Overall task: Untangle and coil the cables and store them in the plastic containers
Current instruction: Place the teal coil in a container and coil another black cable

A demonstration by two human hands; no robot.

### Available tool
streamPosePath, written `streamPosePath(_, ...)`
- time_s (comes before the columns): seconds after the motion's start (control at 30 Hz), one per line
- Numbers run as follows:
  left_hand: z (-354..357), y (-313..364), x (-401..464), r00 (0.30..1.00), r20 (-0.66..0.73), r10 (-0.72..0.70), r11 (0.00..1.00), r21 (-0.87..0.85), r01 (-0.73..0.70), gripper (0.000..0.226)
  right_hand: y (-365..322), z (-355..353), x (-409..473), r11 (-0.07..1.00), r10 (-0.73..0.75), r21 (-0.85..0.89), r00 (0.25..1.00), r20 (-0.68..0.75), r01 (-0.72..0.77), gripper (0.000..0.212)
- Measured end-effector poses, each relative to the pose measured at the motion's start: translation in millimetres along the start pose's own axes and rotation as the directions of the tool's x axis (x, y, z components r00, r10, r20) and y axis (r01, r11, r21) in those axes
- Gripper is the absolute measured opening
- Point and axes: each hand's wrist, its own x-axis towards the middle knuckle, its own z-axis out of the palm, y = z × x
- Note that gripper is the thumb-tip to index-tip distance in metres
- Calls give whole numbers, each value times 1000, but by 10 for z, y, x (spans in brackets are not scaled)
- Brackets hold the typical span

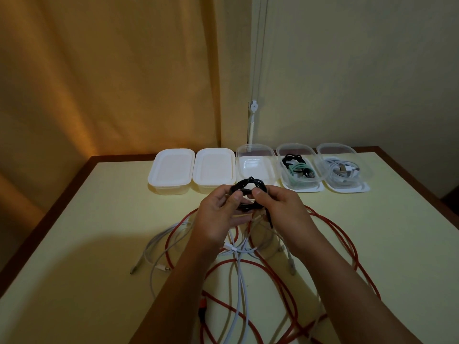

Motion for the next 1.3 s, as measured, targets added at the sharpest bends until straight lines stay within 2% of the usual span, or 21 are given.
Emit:
streamPosePath(0.13, -20, -3, 10, 997, 58, -49, 994, -95, 54, 22, -28, -36, -3, 988, 67, 131, 995, 80, -77, 25)
streamPosePath(0.3, -18, -34, 21, 992, 13, -123, 983, -133, 123, 27, -53, 23, -12, 1000, 4, 12, 998, 63, -5, 23)
streamPosePath(0.43, -20, 9, 33, 999, -38, -2, 998, 65, 4, 18, -50, 86, -33, 975, 79, 206, 996, 44, -87, 23)
streamPosePath(0.5, 13, 2, 30, 997, -59, 42, 988, 148, -33, 12, -34, 122, -35, 962, 112, 250, 994, -5, -107, 23)
streamPosePath(0.63, 23, -21, 6, 996, -88, 17, 988, 155, -3, 9, -21, 133, -27, 992, 59, 115, 994, -90, -48, 23)
streamPosePath(0.77, -14, -9, 8, 991, -130, -23, 998, 63, 31, 12, -84, 94, -49, 999, -21, -42, 996, -81, 18, 29)
streamPosePath(0.87, -9, -20, 9, 989, -145, -31, 998, 47, 38, 11, -88, 66, -53, 1000, 1, -24, 996, -92, -3, 34)
streamPosePath(1.07, 5, -26, 24, 987, -158, -37, 998, 45, 45, 11, -37, -12, -31, 999, 27, -39, 992, -123, -32, 20)
streamPosePath(1.3, 6, -46, 34, 992, -120, 49, 998, 48, -44, 16, -49, -53, 6, 1000, 17, 3, 987, -159, -17, 19)
